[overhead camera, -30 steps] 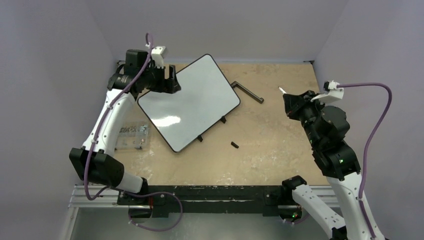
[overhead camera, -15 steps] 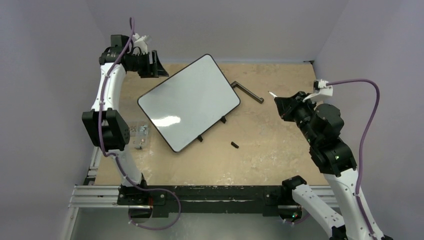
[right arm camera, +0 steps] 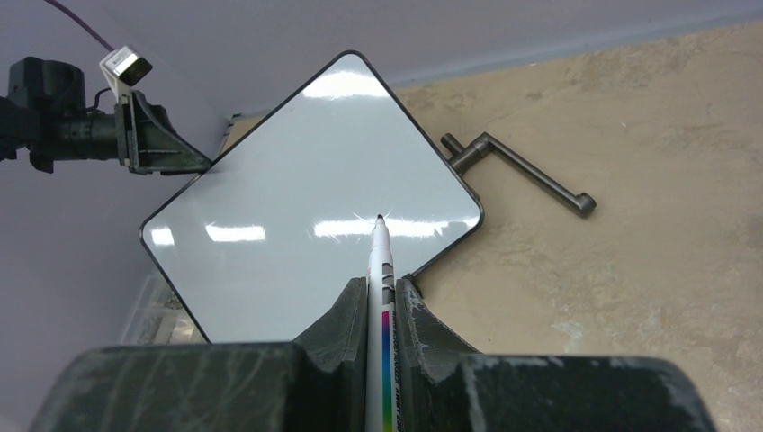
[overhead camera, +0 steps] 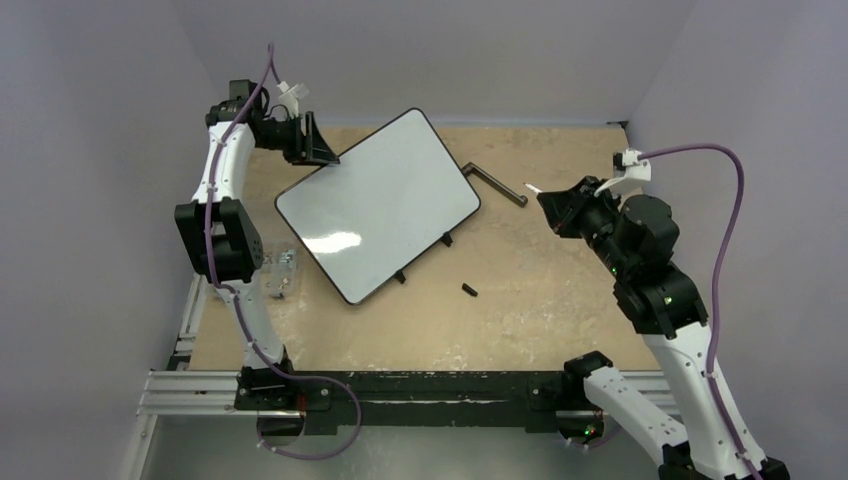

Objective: Write a sentence on the whiteboard
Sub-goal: Hold the whiteboard on the whiteboard stand.

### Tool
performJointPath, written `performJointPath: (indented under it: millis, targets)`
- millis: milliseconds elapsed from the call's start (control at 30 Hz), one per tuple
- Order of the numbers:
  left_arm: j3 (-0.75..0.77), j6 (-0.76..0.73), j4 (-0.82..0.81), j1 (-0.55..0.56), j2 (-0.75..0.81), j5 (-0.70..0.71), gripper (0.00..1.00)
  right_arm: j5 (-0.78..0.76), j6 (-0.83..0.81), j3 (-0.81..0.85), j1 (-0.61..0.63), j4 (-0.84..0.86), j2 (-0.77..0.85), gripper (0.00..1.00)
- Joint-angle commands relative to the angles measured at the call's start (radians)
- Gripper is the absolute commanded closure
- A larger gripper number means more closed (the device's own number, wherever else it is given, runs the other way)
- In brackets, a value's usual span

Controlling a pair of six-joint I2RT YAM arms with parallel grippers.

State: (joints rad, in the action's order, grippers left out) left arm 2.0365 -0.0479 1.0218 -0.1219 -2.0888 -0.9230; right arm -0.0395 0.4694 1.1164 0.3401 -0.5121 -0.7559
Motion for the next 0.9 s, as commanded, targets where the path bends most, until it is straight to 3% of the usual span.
performJointPath:
  millis: [0,300,533,767,867]
  targets:
    - [0.024,-0.044,0.01,0.0,0.012,-0.057,0.51,0.078,-0.017,0.049,-0.003,0.042,-0.036,1.0]
    - [-0.02,-0.095,0.04,-0.001,0.018,-0.043,0.59,0.127,0.015,0.165,-0.003,0.062,-0.164,1.0]
    - [0.034,-0.097,0.067,-0.002,-0.049,-0.058,0.61,0.151,0.026,0.221,-0.003,0.031,-0.21,1.0]
    - [0.043,-0.097,0.074,-0.002,-0.053,-0.09,0.64,0.145,0.024,0.217,-0.003,0.019,-0.22,1.0]
    - [0.036,-0.09,0.064,0.0,-0.055,-0.108,0.7,0.164,0.028,0.201,-0.003,0.041,-0.227,1.0]
